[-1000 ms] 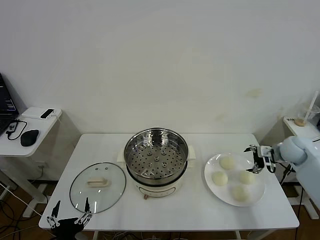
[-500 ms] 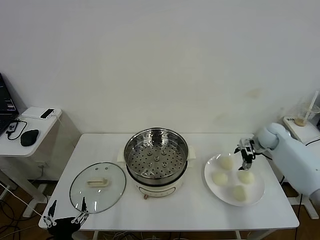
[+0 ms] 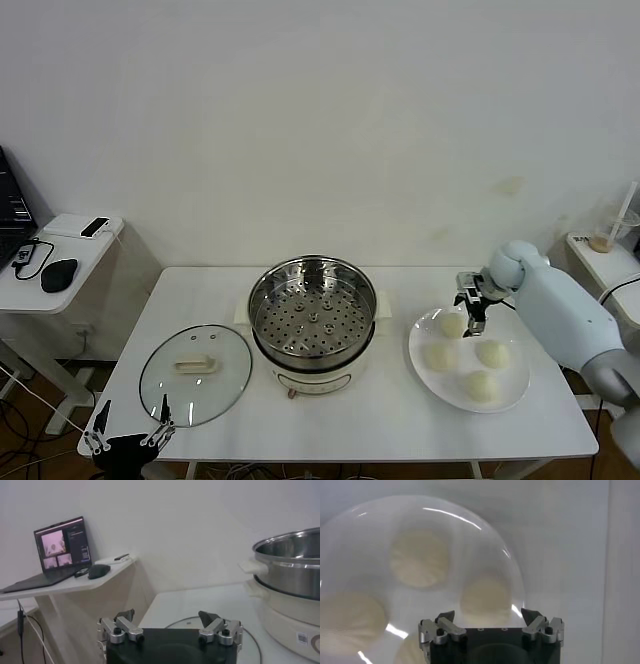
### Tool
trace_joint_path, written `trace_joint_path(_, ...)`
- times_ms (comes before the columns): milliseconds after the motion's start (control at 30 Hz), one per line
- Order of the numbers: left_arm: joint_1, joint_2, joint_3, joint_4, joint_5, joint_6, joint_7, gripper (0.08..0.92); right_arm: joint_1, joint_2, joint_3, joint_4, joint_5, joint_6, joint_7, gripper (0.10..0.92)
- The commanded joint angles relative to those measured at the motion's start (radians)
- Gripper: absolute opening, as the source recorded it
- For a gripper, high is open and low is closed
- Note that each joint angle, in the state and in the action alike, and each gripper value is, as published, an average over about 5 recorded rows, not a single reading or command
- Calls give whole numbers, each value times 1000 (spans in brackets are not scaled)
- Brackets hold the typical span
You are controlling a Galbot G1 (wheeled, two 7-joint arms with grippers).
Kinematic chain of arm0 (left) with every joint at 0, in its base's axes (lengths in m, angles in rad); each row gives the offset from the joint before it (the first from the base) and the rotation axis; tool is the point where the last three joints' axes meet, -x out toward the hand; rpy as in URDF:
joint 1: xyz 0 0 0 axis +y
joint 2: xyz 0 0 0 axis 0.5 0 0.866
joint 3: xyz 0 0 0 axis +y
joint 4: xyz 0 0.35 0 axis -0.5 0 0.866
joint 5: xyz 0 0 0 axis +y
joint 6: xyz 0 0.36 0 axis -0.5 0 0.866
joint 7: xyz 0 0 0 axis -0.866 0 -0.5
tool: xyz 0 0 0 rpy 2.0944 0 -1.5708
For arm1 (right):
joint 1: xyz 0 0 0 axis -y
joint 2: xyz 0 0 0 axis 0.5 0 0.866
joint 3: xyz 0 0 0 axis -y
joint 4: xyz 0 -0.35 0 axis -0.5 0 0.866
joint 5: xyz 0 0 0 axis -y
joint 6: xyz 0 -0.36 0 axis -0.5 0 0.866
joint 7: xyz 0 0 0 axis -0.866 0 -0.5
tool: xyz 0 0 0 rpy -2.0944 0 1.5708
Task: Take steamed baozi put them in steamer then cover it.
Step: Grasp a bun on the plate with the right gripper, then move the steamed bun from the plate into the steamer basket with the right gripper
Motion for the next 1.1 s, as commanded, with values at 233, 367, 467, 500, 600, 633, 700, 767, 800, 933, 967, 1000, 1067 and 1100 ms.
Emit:
trace_joint_path(233,4,-4,4,-3,0,3,-1,823,7,36,-12,-49,-31,-3,-1,812)
trace_joint_path(367,6,-4,4,-9,0,3,-2,823,5,43,-8,-58,-33,-2,8,791)
trace_joint_path(467,6,-2,4,-11,0,3,-2,823,4,46,-6,-61,-34,-1,12,746)
trace_joint_path(500,5,-2,3,-11,0,3,-1,823,3,46,-5,-61,-34,0,13,721)
trace_joint_path(600,4,-1,3,-11,-1,3,-1,823,2,44,-5,-61,-35,2,13,650)
trace_joint_path(633,4,-1,3,-11,-1,3,-2,823,1,43,-5,-60,-34,3,11,635)
trace_joint_path(700,4,-1,3,-11,-1,3,-2,823,1,38,-6,-54,-32,5,6,622)
trace_joint_path(767,5,-1,3,-12,-1,3,-2,823,3,28,-9,-41,-24,8,-3,620)
trace_joint_path(800,6,-1,3,-12,-2,3,-2,823,6,21,-12,-31,-18,8,-8,620)
trace_joint_path(933,7,2,2,-13,-3,4,-2,823,34,-24,-40,32,37,7,-35,619)
trace_joint_path(967,6,3,2,-14,-3,5,-2,823,46,-39,-50,53,58,6,-42,619)
trace_joint_path(1000,5,4,2,-13,-4,5,-1,823,59,-52,-59,73,77,4,-47,619)
trace_joint_path(1067,5,6,2,-14,-6,7,-1,823,97,-83,-89,121,128,0,-56,619)
trace_joint_path(1100,5,7,3,-15,-7,7,-1,823,121,-96,-104,140,151,-2,-59,619)
